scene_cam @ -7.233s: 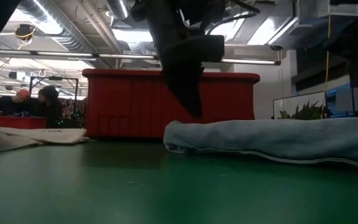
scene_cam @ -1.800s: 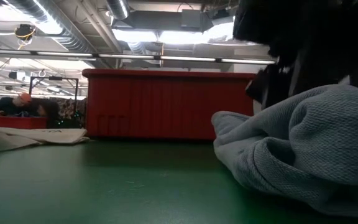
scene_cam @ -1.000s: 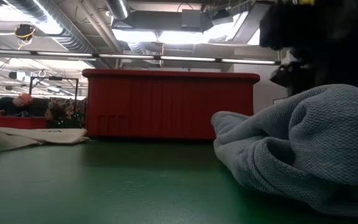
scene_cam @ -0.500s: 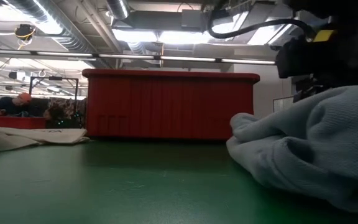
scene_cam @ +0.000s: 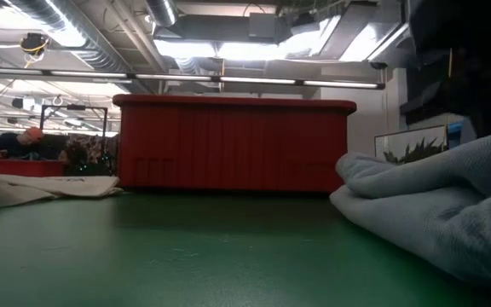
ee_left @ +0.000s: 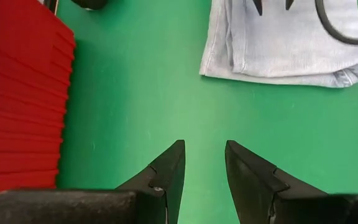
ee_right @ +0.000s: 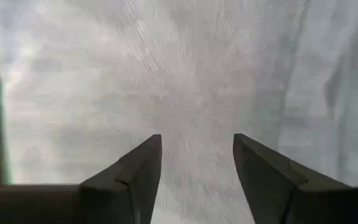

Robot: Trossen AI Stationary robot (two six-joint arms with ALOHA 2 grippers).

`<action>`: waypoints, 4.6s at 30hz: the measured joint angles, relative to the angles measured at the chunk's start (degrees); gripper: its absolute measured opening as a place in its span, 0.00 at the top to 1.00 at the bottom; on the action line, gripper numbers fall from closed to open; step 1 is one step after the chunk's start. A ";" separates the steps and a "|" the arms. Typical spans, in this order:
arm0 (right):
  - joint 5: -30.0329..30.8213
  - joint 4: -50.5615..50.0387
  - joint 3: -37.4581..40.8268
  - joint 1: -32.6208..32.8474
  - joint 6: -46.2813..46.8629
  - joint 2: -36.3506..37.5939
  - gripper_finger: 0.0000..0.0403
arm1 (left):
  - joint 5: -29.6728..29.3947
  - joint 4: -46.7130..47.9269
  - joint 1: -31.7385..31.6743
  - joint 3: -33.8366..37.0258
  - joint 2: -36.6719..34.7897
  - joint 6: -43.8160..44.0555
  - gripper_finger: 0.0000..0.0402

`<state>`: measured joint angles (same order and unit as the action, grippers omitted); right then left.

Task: Fold Laundry from Bin
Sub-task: Fold the light blue jeans, then remove the green shirt from the red bin

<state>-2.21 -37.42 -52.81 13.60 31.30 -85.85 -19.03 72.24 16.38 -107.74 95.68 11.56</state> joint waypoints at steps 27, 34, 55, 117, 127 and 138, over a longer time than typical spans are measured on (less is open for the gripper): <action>35.38 -20.66 -33.73 -8.69 -24.60 10.56 0.50 | -2.42 -10.41 -15.12 0.00 -7.65 -15.09 0.73; 37.19 -21.58 -39.25 -25.41 -32.02 10.87 0.50 | -2.27 -7.09 -18.00 -0.04 -11.22 -14.95 0.73; 18.11 -8.77 -39.37 -76.62 -37.35 0.28 0.50 | 0.31 -6.03 -19.36 -0.04 -11.37 -15.12 0.73; 18.20 8.73 -39.35 -86.81 -20.33 -17.58 0.74 | 0.26 -6.27 -19.36 -0.02 -11.32 -14.61 0.73; 16.50 9.55 -39.35 -86.85 -18.11 -17.50 0.68 | 0.26 -6.29 -19.36 -0.02 -11.32 -14.62 0.73; 15.68 10.35 -39.35 -86.85 -15.18 -17.52 0.60 | 0.26 -6.29 -19.36 0.00 -11.32 -14.63 0.73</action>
<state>13.48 -27.07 -92.16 -73.25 16.12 -103.37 -18.76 65.95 -2.98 -107.74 84.36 -3.07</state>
